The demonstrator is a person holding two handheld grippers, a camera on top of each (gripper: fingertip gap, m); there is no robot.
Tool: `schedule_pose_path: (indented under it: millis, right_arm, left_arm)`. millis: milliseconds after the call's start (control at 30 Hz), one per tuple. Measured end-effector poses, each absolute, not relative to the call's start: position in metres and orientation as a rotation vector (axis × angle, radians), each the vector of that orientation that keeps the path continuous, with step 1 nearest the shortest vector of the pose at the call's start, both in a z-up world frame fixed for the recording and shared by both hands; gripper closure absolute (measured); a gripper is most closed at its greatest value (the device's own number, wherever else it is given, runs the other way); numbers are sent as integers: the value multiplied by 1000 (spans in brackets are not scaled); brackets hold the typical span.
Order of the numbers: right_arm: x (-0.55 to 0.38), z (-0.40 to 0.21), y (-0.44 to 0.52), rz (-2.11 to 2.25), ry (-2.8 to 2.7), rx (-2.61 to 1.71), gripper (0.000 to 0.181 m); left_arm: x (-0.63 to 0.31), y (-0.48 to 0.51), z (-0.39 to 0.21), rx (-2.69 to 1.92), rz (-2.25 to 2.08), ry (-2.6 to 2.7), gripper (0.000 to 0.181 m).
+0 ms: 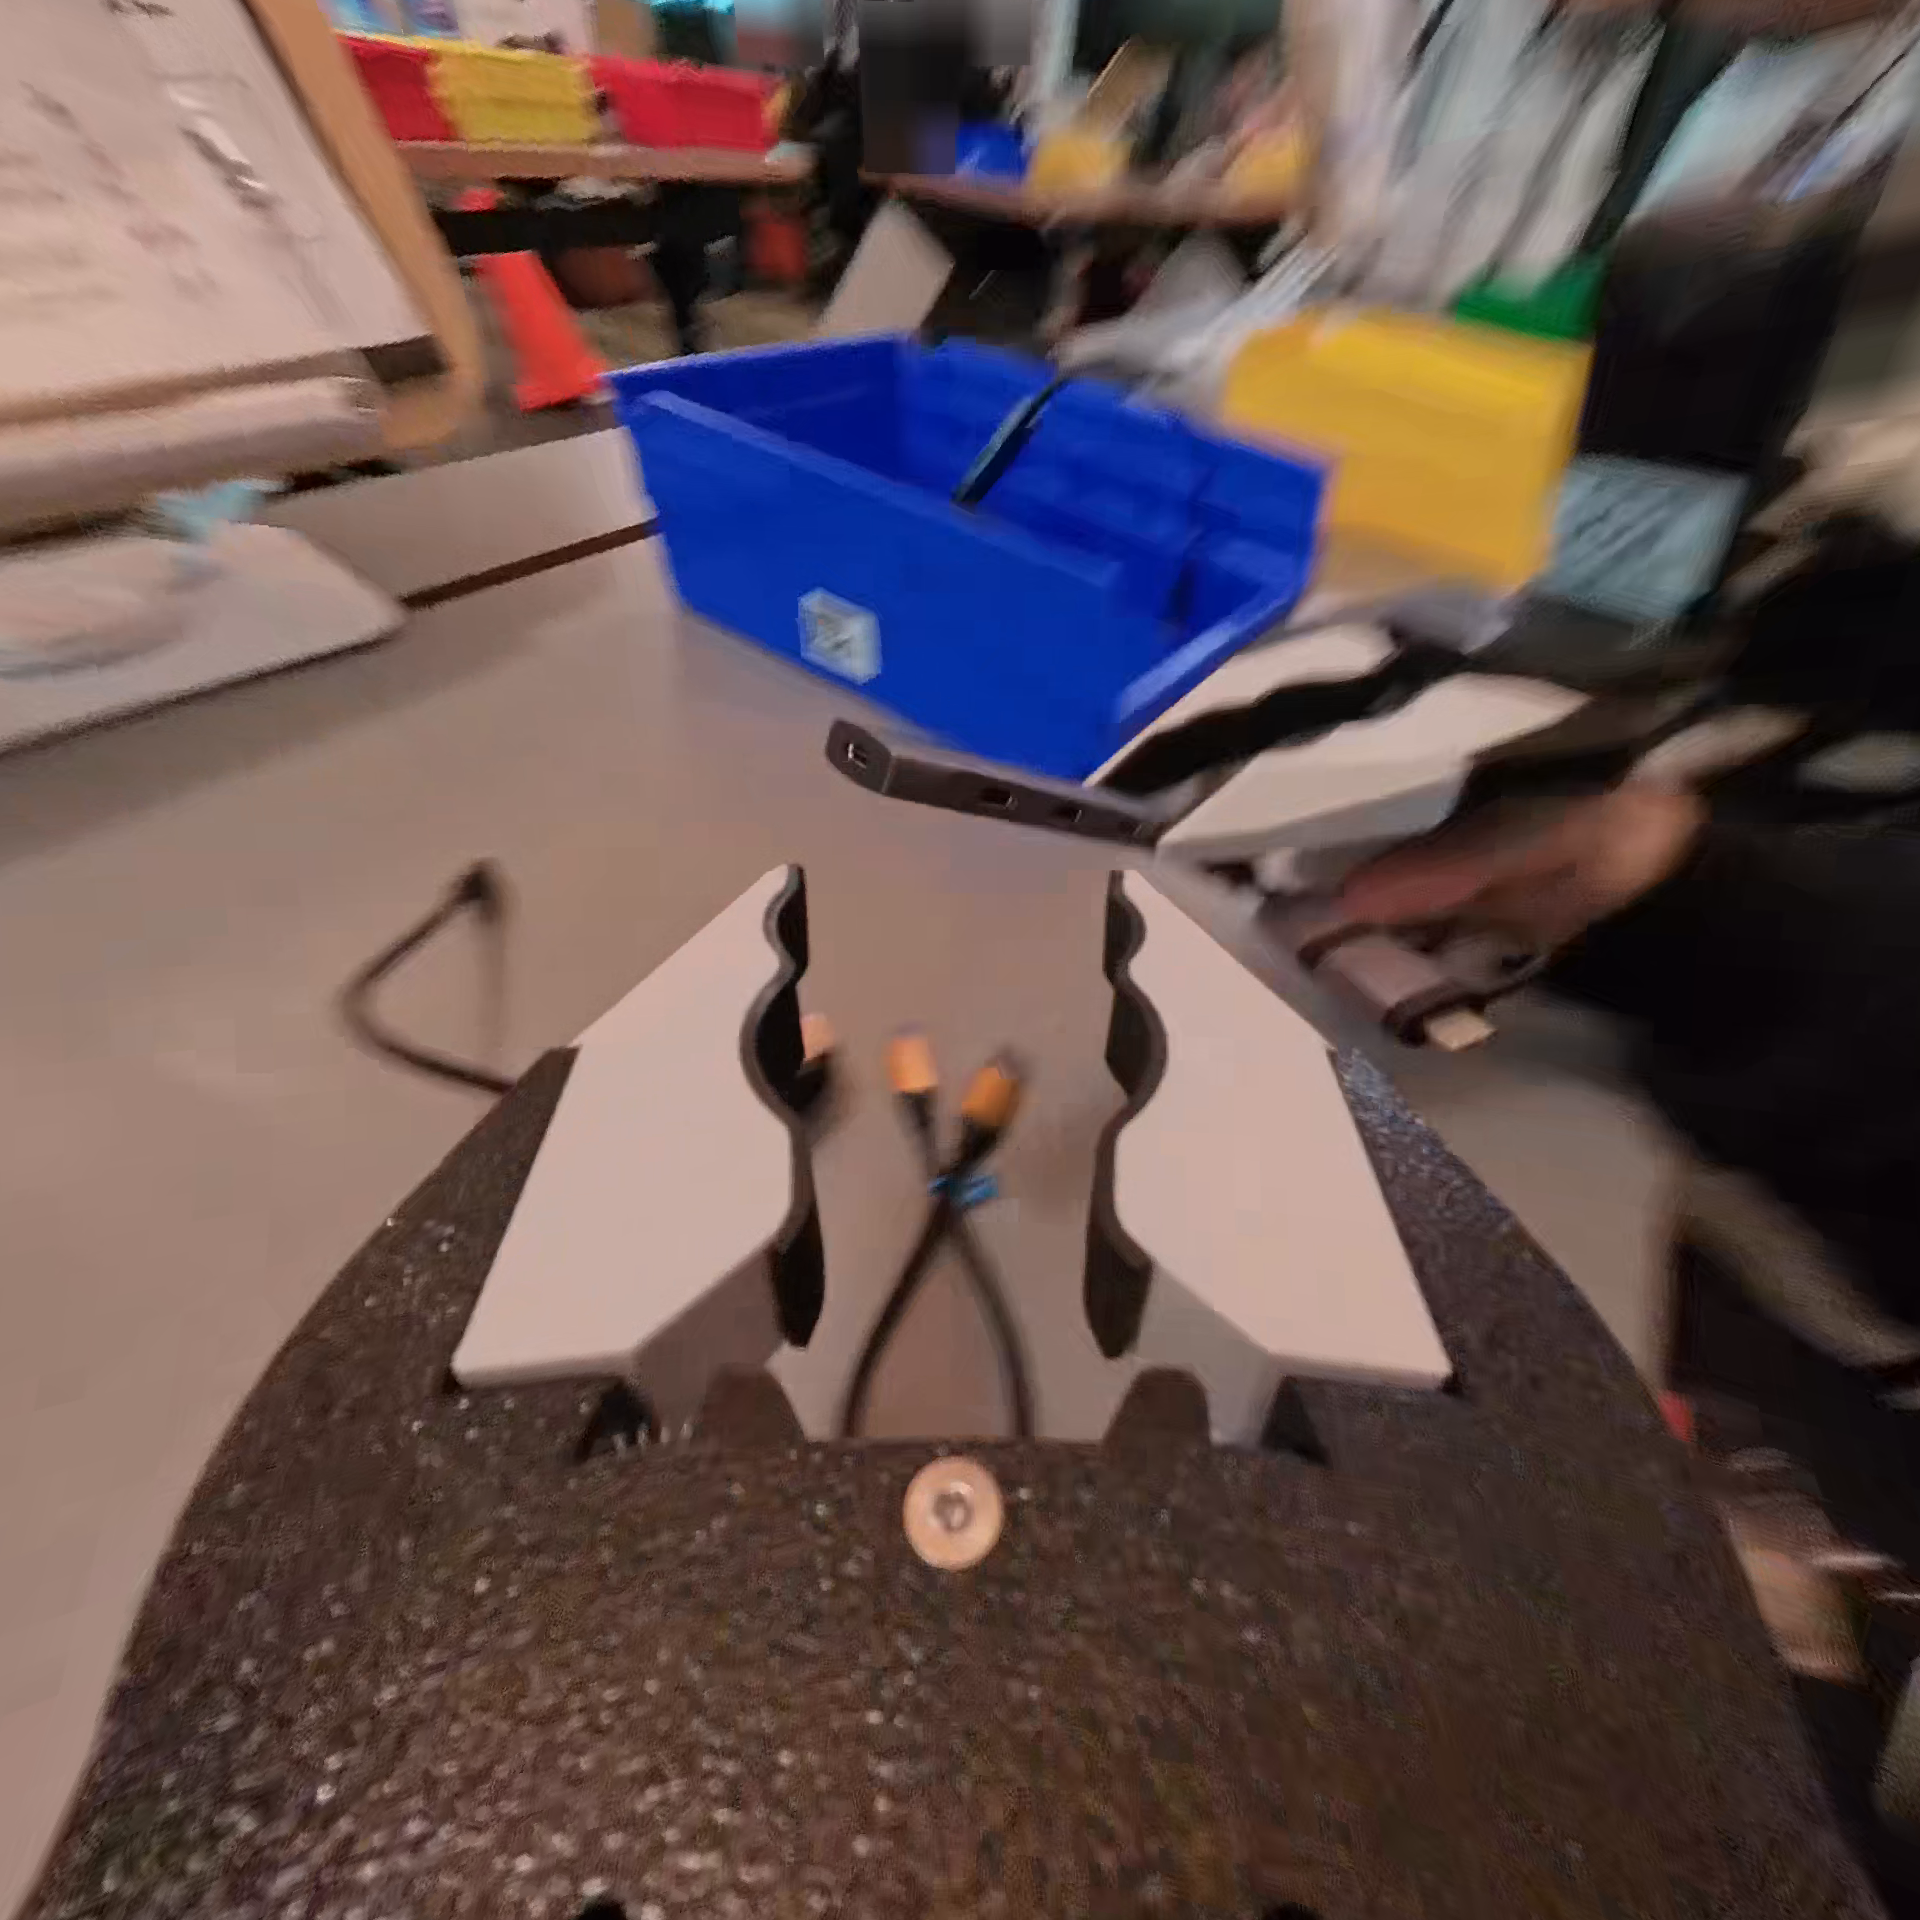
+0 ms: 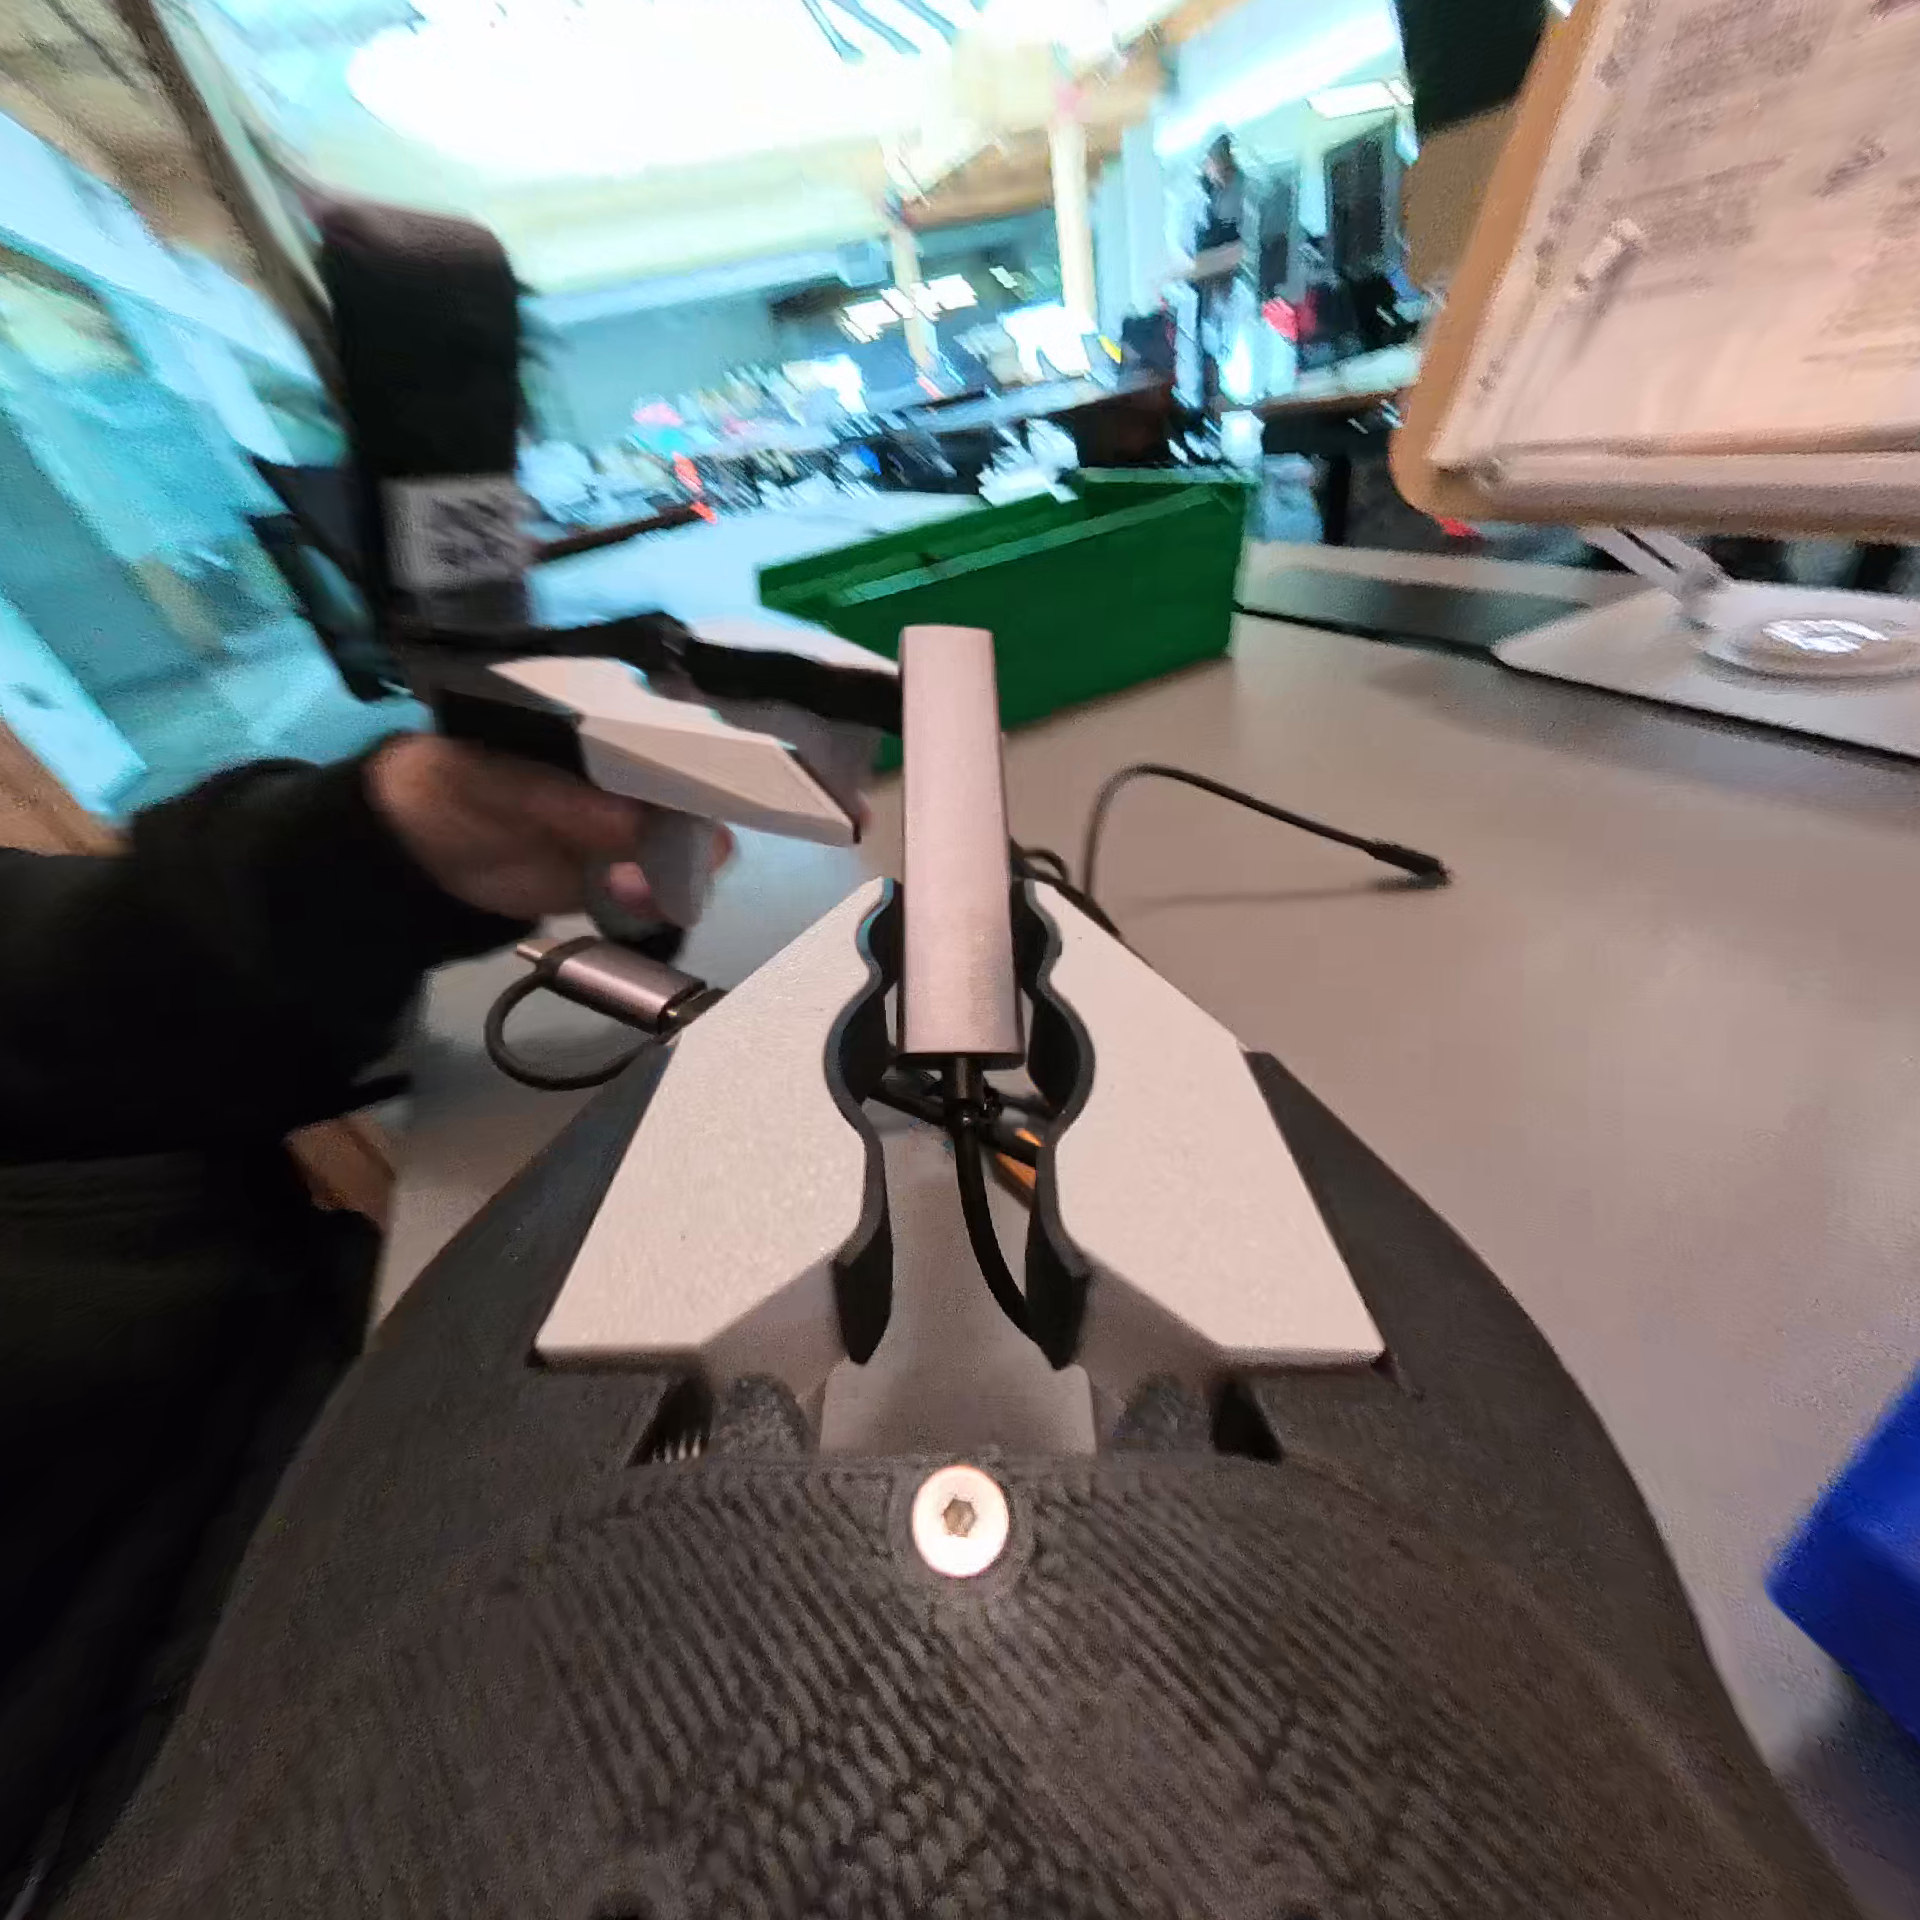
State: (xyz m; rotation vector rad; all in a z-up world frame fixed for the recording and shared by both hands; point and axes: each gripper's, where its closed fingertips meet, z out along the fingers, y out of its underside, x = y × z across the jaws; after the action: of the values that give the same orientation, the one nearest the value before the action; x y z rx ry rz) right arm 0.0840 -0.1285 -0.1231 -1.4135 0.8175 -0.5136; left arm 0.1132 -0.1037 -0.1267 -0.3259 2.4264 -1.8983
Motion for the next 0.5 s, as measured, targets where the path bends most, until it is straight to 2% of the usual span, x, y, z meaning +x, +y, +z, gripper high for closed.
schedule_pose_path:
  millis: [33, 133, 233, 267, 300, 433, 500]
  right_arm:
    - [81, -116, -125, -486, 780, -1373, 161]
    - [72, -101, -116, -439, 696, -1307, 161]
    - [70, -100, -112, -445, 672, -1317, 161]
    - [70, -100, -111, -447, 663, -1319, 161]
    - [70, -101, -110, -452, 662, -1316, 161]
    - [73, -109, -112, -499, 667, -1377, 159]
    - [73, -106, -119, -620, 655, -1426, 135]
  left_arm:
    - [106, -106, -117, -379, -2079, 2439, 126]
    - [95, -104, -88, -455, -2520, 2355, 138]
    - [90, -103, -81, -449, -2668, 2308, 146]
    - [87, -103, -80, -415, -2700, 2303, 159]
    - [86, -103, -80, -404, -2722, 2292, 161]
    - [84, -103, -82, -253, -2596, 2279, 163]
    - [91, -105, -92, -136, -2294, 2286, 163]
